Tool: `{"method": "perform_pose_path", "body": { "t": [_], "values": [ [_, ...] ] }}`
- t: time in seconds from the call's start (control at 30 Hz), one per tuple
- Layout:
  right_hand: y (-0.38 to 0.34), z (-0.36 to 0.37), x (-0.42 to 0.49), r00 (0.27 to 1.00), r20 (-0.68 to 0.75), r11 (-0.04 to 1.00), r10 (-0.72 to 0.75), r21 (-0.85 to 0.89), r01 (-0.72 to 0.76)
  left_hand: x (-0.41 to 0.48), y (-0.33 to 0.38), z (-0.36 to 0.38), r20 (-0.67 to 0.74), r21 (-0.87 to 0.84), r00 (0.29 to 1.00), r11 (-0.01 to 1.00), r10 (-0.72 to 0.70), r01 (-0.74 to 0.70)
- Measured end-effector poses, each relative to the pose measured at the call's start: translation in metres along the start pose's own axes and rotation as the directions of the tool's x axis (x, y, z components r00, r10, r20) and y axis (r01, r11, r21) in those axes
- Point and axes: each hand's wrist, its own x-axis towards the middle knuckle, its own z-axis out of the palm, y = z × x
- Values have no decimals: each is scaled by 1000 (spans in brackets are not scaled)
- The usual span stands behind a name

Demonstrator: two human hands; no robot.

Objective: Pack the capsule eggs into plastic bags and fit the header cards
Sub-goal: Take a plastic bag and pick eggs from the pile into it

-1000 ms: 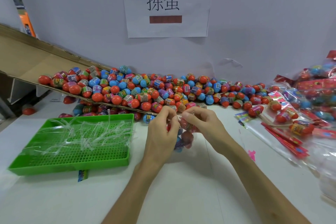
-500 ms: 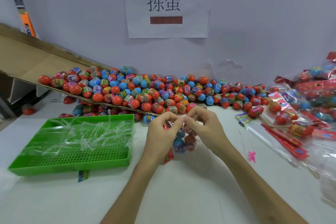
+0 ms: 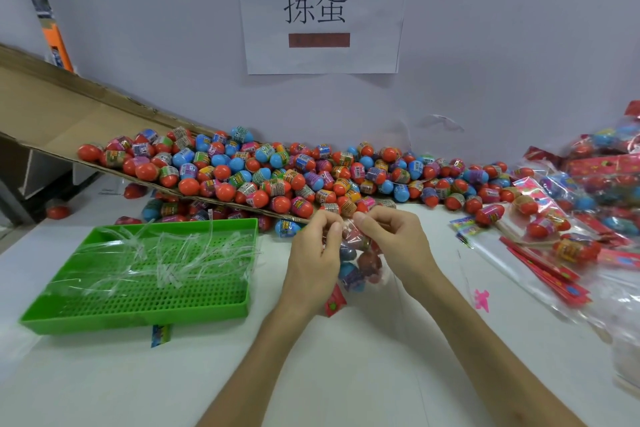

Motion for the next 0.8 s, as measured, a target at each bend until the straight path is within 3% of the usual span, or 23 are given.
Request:
{"method": "perform_pose_path", "body": {
  "t": [0.13, 0.27, 0.4, 0.53, 0.73, 0.8],
  "values": [
    [2, 3, -1, 999, -21, 998, -34, -58, 33, 1, -1, -1, 30, -27, 998, 998, -52, 52],
    [2, 4, -4, 994, -4, 986, -107, -126, 105, 3, 0, -4, 57, -184, 986, 969, -159, 167],
    [1, 4, -6, 983, 6, 972, -185, -146, 184, 5, -2, -6, 49, -170, 988, 974, -143, 149],
    [4, 10, -5, 980, -75, 977, -184, -125, 174, 7, -4, -5, 11, -215, 983, 959, -186, 184],
    [5, 19, -4, 973, -101, 970, -210, -143, 195, 5, -4, -1, -67, -146, 989, 982, -134, 123],
    [7, 16, -1, 987, -72, 989, -140, -54, 136, 5, -4, -1, -98, -149, 986, 981, -137, 121]
  ]
}}
